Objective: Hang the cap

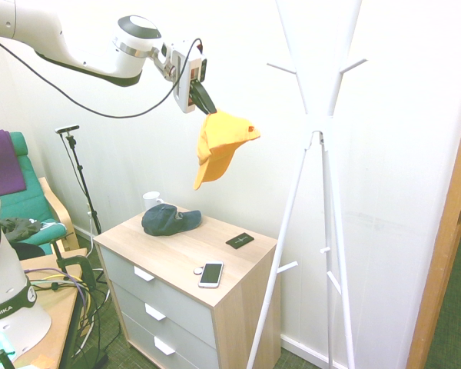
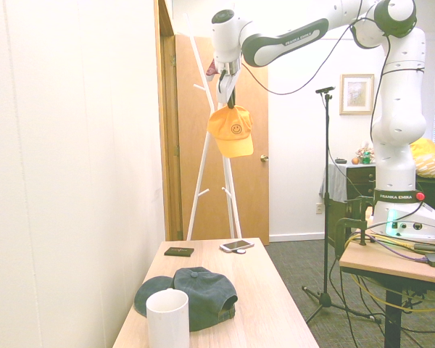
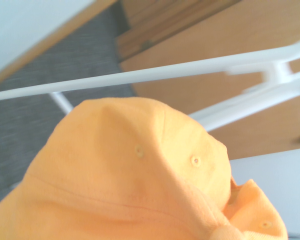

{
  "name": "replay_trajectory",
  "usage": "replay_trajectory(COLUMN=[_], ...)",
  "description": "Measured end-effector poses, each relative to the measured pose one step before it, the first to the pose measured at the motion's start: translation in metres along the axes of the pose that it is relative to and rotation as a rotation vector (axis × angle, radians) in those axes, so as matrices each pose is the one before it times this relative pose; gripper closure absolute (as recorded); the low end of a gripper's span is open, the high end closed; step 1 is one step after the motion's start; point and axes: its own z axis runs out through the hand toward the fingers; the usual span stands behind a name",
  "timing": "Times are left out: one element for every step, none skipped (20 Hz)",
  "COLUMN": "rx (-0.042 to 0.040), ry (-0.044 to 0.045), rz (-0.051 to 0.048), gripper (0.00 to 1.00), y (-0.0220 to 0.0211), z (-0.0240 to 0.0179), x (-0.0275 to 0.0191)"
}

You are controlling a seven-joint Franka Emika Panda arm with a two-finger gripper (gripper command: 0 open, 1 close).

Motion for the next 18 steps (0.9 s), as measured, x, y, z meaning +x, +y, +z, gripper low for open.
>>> replay_trajectory(rx=[-0.02199,-0.02207,-0.02232,-0.01946,-0.01615,-0.01093,-0.00826,-0.004,-0.00171,-0.00383,-0.0052,-0.00537,-0.00274,0.0008,0.00545,0.00532,0.0021,0.0002], ry=[0.02366,0.02268,0.02453,0.02222,0.02134,0.02051,0.01928,0.01998,0.01812,0.01874,0.01534,0.01368,0.01288,0.00841,0.00716,0.01177,0.01682,0.01304], rz=[-0.00449,-0.00505,-0.00378,-0.00546,-0.00434,-0.00228,-0.00149,0.00002,-0.00058,-0.0006,-0.00027,-0.00056,0.00034,0.0001,0.00175,-0.00066,-0.00076,0.0006], gripper=[1.0,1.0,1.0,1.0,1.0,1.0,1.0,1.0,1.0,1.0,1.0,1.0,1.0,1.0,1.0,1.0,1.0,1.0], y=[0.00592,0.00427,0.00342,0.00338,0.00408,0.00564,0.00676,0.00738,0.007,0.00627,0.00487,0.00365,0.00316,0.00297,0.00335,0.00314,0.00298,0.00126], z=[-0.00006,0.00095,0.00156,0.001,-0.00087,-0.0034,-0.00441,-0.00455,-0.004,-0.00287,-0.00114,-0.00052,-0.00139,-0.00219,-0.00412,-0.00551,-0.0053,-0.00324], x=[0.00644,0.00532,0.00446,0.00422,0.00484,0.00669,0.00779,0.00849,0.00772,0.00692,0.00652,0.00567,0.00512,0.00466,0.00523,0.00526,0.00564,0.00458])
